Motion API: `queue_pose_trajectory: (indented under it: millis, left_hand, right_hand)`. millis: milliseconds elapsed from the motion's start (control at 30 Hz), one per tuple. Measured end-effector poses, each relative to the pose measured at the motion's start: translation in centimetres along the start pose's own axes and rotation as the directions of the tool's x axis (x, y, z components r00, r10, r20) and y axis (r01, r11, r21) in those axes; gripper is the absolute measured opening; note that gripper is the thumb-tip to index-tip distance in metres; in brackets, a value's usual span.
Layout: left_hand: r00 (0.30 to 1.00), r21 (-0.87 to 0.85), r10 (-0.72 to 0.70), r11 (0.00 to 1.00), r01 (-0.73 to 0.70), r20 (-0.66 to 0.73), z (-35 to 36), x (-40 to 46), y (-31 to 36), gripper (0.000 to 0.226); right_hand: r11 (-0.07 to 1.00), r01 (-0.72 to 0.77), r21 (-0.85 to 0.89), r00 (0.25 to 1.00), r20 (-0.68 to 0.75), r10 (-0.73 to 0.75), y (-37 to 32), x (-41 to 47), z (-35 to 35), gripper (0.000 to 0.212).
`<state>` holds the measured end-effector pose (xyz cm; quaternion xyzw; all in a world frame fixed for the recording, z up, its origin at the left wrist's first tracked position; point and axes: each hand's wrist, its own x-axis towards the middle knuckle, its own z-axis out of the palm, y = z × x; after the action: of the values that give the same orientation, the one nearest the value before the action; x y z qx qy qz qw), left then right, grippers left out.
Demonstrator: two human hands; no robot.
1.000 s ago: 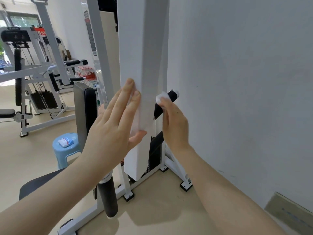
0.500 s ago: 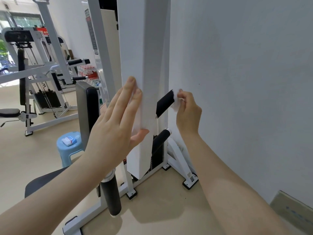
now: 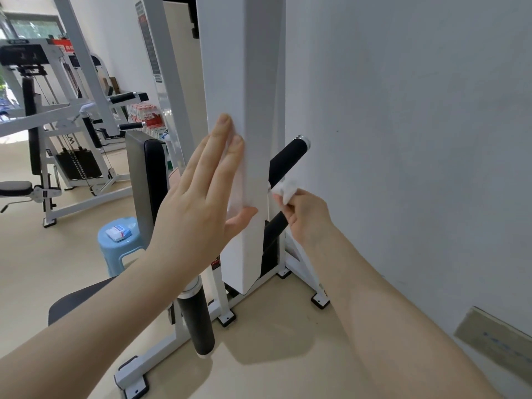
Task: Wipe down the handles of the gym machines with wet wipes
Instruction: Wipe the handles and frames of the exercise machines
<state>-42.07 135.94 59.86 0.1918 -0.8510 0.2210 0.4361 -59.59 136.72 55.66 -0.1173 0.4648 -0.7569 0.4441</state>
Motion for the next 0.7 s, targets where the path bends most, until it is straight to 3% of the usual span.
queue_pose_trajectory:
  millis: [67,167,267,333,367,433,500,600,667,700]
  left_hand:
    - [1.0,-0.021,-0.005,1.0,0.005,0.003,0.0,0.0,0.2,0.075]
    - [1.0,-0.03,-0.017,0.999,0.017,0.016,-0.1,0.0,0.4,0.077]
    - [1.0,-0.022,-0.017,1.0,0.017,0.017,-0.2,-0.2,0.3,0.076]
    - [1.0,-0.026,-0.017,1.0,0.018,0.02,-0.3,0.1,0.3,0.075]
    - [0.999,-0.04,-0.025,0.999,0.026,0.029,-0.3,0.2,0.4,0.075]
    - [0.997,-0.078,-0.049,0.996,0.053,0.059,-0.4,0.1,0.7,0.076]
    - [0.995,-0.088,-0.06,0.994,0.067,0.08,-0.5,-0.3,0.9,0.078]
    - [0.995,-0.113,-0.039,0.992,0.05,0.093,-0.7,-0.6,1.1,0.077]
    - [0.995,-0.154,-0.041,0.987,0.054,0.09,-0.9,-0.6,1.4,0.074]
    - [0.995,-0.174,-0.044,0.983,0.06,0.094,-1.0,-0.7,1.5,0.073]
  right_hand:
    - [0.981,-0.017,0.193,0.998,0.061,0.006,-0.7,0.0,0.2,0.021]
    - [0.968,-0.047,0.248,0.969,0.245,-0.016,0.2,-1.5,0.9,0.023]
    - [0.998,-0.034,0.058,0.923,0.385,0.009,0.2,-2.0,0.1,0.019]
    - [0.995,0.053,-0.088,0.954,0.3,-0.024,-0.7,-0.8,0.5,0.025]
    - [0.959,0.171,-0.225,0.965,0.235,-0.117,-0.9,-0.2,0.7,0.025]
    - [0.705,0.446,-0.552,0.895,0.274,-0.352,0.2,0.4,-0.2,0.031]
    - [0.356,0.62,-0.699,0.773,0.465,-0.431,3.2,0.3,-2.6,0.033]
    - [-0.083,0.74,-0.668,0.569,0.686,-0.454,7.1,0.9,-6.6,0.018]
    - [-0.236,0.743,-0.627,0.471,0.739,-0.481,7.2,2.3,-7.6,0.025]
    - [-0.267,0.714,-0.647,0.469,0.725,-0.503,6.9,3.0,-7.9,0.03]
